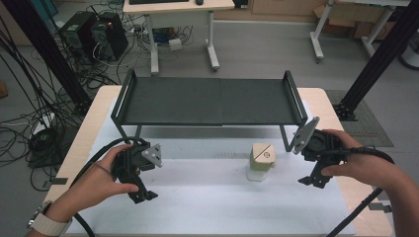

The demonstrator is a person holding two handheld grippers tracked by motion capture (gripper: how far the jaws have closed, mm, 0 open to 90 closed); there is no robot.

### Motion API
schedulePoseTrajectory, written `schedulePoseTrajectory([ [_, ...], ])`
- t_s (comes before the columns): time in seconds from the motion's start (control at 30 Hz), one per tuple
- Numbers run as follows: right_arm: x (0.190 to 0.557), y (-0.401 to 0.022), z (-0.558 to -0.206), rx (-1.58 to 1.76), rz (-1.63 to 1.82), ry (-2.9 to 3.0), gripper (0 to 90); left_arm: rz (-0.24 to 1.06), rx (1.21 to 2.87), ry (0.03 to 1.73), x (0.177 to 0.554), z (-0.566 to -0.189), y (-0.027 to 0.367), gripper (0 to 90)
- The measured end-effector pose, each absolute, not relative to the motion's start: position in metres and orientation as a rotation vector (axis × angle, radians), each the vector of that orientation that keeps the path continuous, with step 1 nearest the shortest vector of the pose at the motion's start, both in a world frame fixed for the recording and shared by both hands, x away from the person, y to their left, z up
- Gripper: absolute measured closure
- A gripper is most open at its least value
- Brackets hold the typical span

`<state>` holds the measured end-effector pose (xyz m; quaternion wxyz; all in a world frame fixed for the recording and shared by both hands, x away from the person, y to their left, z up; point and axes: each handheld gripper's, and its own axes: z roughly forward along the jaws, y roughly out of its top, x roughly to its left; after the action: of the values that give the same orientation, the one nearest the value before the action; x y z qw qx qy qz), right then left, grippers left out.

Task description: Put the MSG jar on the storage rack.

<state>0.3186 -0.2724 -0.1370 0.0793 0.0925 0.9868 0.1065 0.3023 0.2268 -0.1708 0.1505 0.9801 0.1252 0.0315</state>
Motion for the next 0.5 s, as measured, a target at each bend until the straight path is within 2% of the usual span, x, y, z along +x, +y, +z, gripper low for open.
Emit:
schedulePoseTrajectory([
  [0.5,0.345,-0.237,-0.131,0.205,0.339,2.941,5.7,0.096,2.825,0.343,0.301,-0.172,0.226,6.1],
])
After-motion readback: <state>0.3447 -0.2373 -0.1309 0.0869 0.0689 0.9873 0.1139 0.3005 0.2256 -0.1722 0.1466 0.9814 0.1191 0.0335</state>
